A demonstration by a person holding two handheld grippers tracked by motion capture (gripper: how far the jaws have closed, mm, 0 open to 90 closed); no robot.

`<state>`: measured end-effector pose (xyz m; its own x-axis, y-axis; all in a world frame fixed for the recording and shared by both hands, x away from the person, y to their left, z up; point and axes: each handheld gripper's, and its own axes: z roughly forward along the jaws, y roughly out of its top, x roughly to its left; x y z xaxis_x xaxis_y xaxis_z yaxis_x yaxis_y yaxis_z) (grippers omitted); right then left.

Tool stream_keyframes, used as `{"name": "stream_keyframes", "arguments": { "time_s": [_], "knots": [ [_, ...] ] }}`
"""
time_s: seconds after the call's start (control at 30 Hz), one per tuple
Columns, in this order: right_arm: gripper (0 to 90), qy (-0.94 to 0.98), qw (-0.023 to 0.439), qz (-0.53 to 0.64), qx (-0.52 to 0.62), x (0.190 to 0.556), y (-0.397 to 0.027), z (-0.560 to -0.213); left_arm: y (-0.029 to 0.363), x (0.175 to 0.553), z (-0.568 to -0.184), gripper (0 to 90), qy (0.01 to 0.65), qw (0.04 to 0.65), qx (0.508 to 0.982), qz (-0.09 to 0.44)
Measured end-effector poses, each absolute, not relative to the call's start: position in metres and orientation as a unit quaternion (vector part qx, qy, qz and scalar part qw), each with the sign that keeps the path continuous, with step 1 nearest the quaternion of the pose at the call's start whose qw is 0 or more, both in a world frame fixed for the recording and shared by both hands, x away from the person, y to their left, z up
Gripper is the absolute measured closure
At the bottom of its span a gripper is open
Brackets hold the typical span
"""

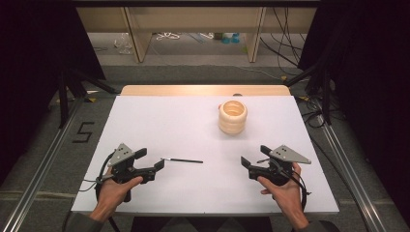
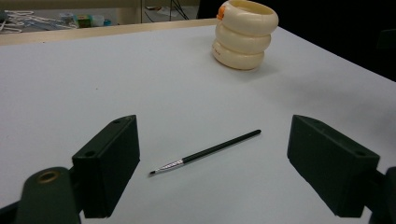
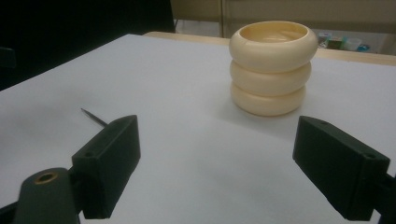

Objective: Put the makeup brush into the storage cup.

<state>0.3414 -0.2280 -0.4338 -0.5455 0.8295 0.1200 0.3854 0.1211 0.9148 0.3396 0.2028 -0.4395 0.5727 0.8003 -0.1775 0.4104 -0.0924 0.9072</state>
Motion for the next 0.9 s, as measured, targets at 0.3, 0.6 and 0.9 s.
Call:
{"name": "stream_keyframes", "arguments": {
  "time_s": [0.3, 0.6, 0.9],
  "knots": [
    [16.0, 0.717, 0.214, 0.510, 0.424, 0.341, -0.228, -0.434, 0.202, 0.340, -0.439, 16.4, 0.423, 0.521, 0.717, 0.187],
    [16.4, 0.714, 0.219, 0.514, 0.422, 0.341, -0.228, -0.432, 0.200, 0.341, -0.439, 16.3, 0.422, 0.519, 0.720, 0.185],
    [16.7, 0.714, 0.214, 0.520, 0.418, 0.342, -0.227, -0.433, 0.191, 0.353, -0.438, 16.0, 0.398, 0.497, 0.751, 0.174]
  ]
}}
